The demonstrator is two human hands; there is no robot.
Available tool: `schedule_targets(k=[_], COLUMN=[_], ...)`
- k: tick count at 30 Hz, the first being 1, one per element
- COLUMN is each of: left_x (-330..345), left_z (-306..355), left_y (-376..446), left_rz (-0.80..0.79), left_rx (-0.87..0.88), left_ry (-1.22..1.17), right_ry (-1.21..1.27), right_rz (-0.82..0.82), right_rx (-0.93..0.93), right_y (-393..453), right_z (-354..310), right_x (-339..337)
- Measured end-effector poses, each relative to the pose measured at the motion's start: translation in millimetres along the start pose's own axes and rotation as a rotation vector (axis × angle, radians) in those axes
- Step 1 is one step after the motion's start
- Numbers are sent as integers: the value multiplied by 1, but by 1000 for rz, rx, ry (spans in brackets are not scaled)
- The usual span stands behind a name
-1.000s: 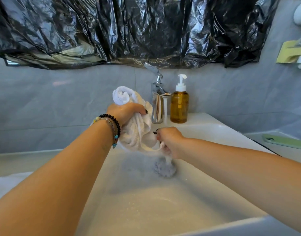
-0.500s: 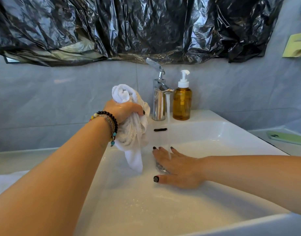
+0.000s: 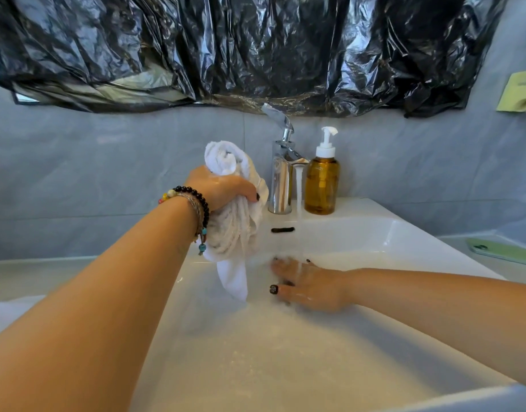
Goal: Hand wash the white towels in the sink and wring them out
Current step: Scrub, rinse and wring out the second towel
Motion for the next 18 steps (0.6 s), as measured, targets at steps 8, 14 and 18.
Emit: schedule_targets(k=[8, 14, 18], left_x=[37, 87, 81], left_z=[-22, -28, -36], left_y=[4, -20, -19], left_rz=[-236, -684, -719], left_rx=[-109, -165, -84], left_ry=[73, -155, 228], right_ry=[1240, 1191, 580], right_rz=[908, 797, 842], right_rx=[317, 299, 483], right_y=[-19, -44, -88], right_z=[25, 22, 68], right_x=[-53, -62, -88])
Point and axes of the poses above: each hand's wrist, its own y-axis towards the middle knuckle, its own x-axis out of the palm, z = x × y, the point moved 6 cm from there along y, towards the middle knuckle, and after that the axes turned 15 degrees about -x, right-handed, at the moved point
